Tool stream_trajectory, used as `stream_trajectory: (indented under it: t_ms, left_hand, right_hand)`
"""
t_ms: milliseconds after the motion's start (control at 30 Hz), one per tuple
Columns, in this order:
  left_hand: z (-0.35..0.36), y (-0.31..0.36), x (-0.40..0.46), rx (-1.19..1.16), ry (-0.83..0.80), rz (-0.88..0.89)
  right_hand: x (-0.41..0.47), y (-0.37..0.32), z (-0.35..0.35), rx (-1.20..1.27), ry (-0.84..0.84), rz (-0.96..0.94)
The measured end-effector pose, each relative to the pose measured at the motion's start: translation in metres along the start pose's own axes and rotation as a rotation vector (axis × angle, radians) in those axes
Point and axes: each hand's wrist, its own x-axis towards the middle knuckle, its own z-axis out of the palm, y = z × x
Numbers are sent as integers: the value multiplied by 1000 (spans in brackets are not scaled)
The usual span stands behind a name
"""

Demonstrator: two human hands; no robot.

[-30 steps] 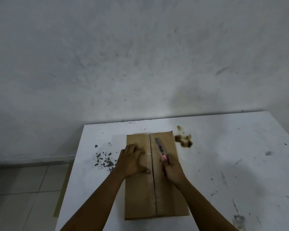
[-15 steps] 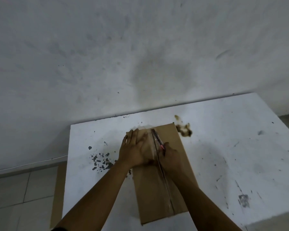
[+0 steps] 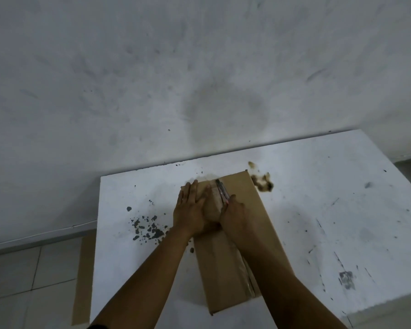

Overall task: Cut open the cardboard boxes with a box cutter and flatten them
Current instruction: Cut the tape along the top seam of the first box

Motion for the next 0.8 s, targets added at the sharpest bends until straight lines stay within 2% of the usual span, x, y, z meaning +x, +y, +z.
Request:
stream_trajectory:
  t_ms: [67,533,700,800]
  left_hand:
    - [1,-1,1,-7,-12,-1]
    - [-4,-2,4,10,-67,-25]
    - [-2,1,2,17,-44,-18]
    - [3,4,-3,-13,-14,-22]
  right_hand:
    - [2,-2,-6,-62,-26,32]
    - [-20,12,-19,-58,-74,33]
    - [-45,21,-20,-174,-111,15]
    - [-53,27,-15,-154,-114,32]
